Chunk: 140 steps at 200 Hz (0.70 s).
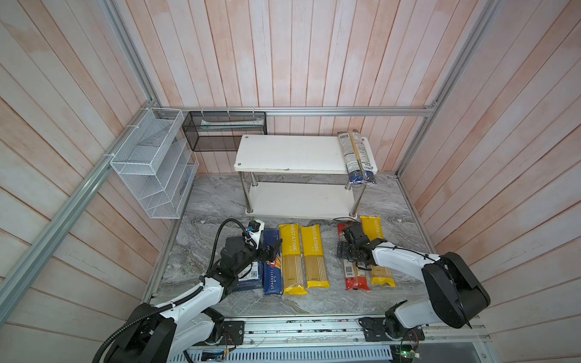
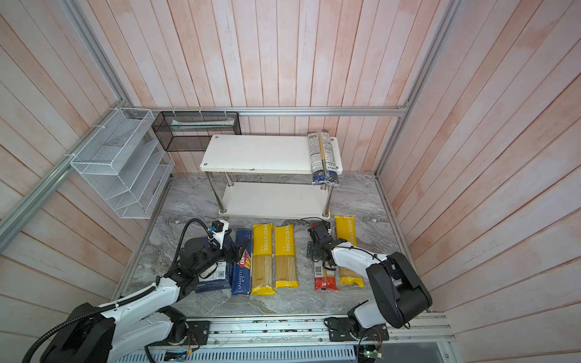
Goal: Place and organize the pasta boxes and bags onto the shelf
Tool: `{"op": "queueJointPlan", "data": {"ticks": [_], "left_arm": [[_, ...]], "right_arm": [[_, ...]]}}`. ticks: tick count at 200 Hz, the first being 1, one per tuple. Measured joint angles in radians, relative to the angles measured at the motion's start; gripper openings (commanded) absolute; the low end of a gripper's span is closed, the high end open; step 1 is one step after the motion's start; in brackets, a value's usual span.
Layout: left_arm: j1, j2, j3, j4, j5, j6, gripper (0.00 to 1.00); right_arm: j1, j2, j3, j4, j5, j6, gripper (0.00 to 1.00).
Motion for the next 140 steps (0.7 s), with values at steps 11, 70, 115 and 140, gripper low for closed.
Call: {"op": "queueJointPlan", "data": {"ticks": [11, 70, 115, 140], "left_arm": [[0.0, 0.0, 0.0, 0.0, 0.0, 0.0, 1.0], [0.0, 0.0, 0.0, 0.0, 0.0, 0.0, 1.0], [0.0, 0.0, 0.0, 0.0, 0.0, 0.0, 1.0], [0.0, 0.0, 0.0, 0.0, 0.0, 0.0, 1.0]], "right_arm": [[0.002, -0.006, -0.009, 0.009, 0.008, 0.005, 0.81], [0.073, -0.082, -0.079, 0.027, 0.023, 0.053, 0.75], [0.138, -0.103, -0.087, 0.021, 0.008, 0.078, 0.89], [0.138, -0.103, -0.077, -0.003, 0.016, 0.078, 0.96]]}}
